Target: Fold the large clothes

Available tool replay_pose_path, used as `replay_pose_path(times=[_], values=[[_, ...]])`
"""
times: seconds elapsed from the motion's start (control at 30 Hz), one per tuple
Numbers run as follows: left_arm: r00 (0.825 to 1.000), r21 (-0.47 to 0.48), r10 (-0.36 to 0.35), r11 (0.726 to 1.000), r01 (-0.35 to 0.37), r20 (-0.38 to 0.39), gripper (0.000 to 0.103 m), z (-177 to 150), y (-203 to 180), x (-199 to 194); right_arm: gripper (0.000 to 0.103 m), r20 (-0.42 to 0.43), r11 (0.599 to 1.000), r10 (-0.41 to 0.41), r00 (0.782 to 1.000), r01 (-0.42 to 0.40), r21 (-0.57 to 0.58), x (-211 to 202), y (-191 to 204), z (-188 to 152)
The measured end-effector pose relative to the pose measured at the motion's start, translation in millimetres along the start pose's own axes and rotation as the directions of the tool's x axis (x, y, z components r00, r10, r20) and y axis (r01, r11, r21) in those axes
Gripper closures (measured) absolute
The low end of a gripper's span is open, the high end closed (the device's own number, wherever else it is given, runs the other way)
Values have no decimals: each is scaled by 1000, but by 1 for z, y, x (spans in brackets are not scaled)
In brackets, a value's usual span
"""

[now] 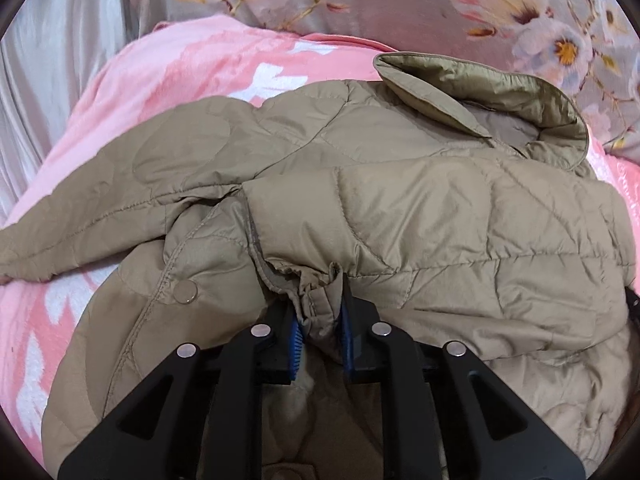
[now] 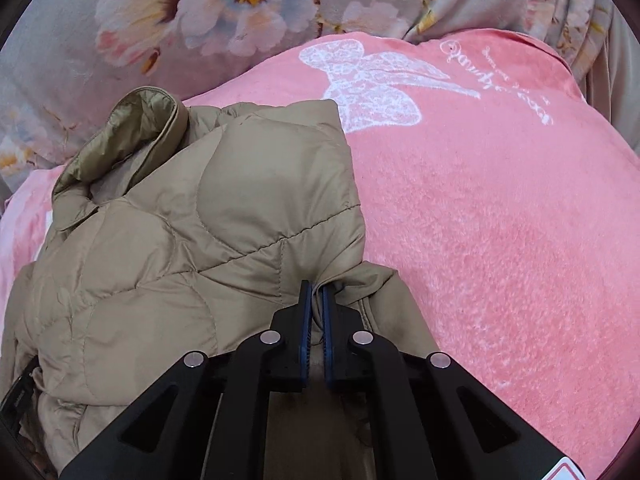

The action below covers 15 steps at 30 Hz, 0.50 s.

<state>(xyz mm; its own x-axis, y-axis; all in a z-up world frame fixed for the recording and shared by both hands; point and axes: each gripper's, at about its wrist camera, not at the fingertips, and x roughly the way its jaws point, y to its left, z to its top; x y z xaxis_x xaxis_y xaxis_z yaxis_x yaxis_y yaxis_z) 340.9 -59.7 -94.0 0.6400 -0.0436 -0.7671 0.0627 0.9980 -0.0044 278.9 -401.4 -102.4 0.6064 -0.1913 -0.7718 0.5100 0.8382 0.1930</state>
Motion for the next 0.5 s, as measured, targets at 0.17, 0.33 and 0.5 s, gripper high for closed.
replay_pose_path(times=[0.17, 0.33, 0.5], values=[[995, -62, -104, 993, 104, -1, 75, -5, 32, -25, 91, -46, 999, 47, 998, -45, 28, -25, -17, -6], [993, -107, -111, 988, 115, 46, 67, 7, 52, -74, 85, 63, 999, 32, 997, -31, -17, -80, -4, -11], [987, -70, -153, 985, 156, 40, 54, 28, 10, -77, 85, 45, 978, 136, 990, -127, -164, -78, 67, -16]])
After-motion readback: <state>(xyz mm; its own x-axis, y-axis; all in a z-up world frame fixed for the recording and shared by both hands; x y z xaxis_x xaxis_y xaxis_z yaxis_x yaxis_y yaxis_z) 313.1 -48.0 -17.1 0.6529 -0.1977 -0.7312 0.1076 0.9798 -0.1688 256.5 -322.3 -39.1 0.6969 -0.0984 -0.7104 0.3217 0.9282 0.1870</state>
